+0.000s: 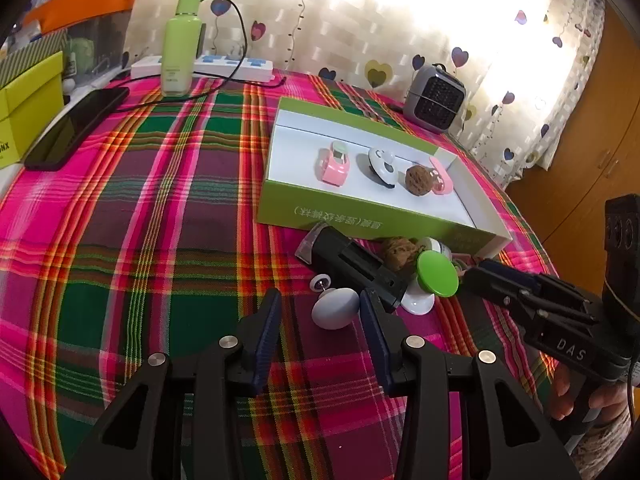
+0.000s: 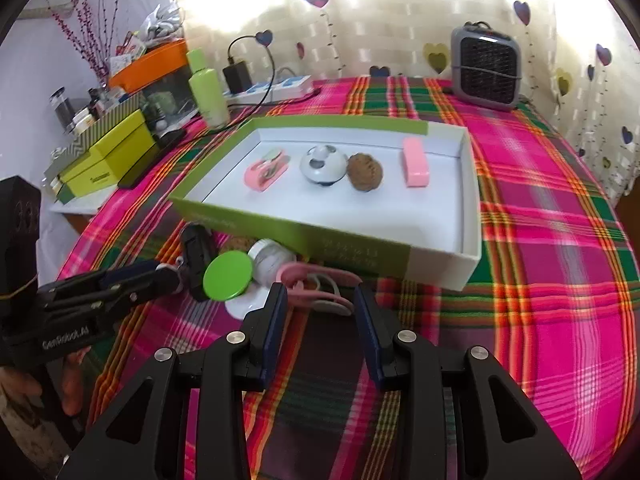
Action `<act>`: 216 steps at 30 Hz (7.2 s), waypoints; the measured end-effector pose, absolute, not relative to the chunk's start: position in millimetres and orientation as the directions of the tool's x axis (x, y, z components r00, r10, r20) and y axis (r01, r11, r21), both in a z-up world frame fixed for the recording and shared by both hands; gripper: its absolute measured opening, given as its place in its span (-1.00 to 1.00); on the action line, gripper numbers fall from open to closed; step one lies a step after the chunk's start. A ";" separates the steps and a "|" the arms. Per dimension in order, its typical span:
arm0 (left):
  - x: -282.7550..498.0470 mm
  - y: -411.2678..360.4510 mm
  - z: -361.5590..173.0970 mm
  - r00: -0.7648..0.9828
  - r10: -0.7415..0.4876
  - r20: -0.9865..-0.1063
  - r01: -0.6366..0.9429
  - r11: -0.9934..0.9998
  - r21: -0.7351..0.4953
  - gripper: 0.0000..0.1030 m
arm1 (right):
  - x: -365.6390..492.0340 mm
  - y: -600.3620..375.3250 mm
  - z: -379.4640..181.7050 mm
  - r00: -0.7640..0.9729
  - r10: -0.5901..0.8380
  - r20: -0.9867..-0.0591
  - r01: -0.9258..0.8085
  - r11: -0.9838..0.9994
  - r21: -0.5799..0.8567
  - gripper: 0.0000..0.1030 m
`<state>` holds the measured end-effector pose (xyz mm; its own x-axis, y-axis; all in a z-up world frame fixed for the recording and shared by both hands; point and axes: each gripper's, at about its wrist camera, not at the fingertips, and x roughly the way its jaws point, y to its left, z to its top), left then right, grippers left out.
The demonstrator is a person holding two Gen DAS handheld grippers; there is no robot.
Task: Organize objects
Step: 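Close the right gripper on the pink clip, then close the left gripper on the white oval while the right gripper holds the pink clip, then lift and carry the pink clip and white oval over the tray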
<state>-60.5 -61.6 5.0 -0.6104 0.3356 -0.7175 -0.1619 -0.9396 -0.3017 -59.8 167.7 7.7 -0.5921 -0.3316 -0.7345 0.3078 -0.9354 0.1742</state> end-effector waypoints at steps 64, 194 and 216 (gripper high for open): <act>-64.7 -48.7 6.8 -0.615 0.295 -0.732 -0.177 -0.955 -0.236 -0.23 | -51.1 135.4 -3.4 -0.555 -0.292 -0.779 0.459 -0.889 0.006 -0.52; -171.0 25.1 25.4 -0.583 0.304 -0.754 -0.295 -0.943 -0.153 -0.58 | -158.6 191.0 7.3 -0.577 -0.247 -0.779 0.228 -0.964 0.137 -0.64; -178.8 24.0 15.0 -0.560 0.292 -0.776 -0.276 -0.948 -0.157 -0.58 | -159.6 183.5 4.5 -0.588 -0.217 -0.779 0.244 -0.966 0.085 -0.64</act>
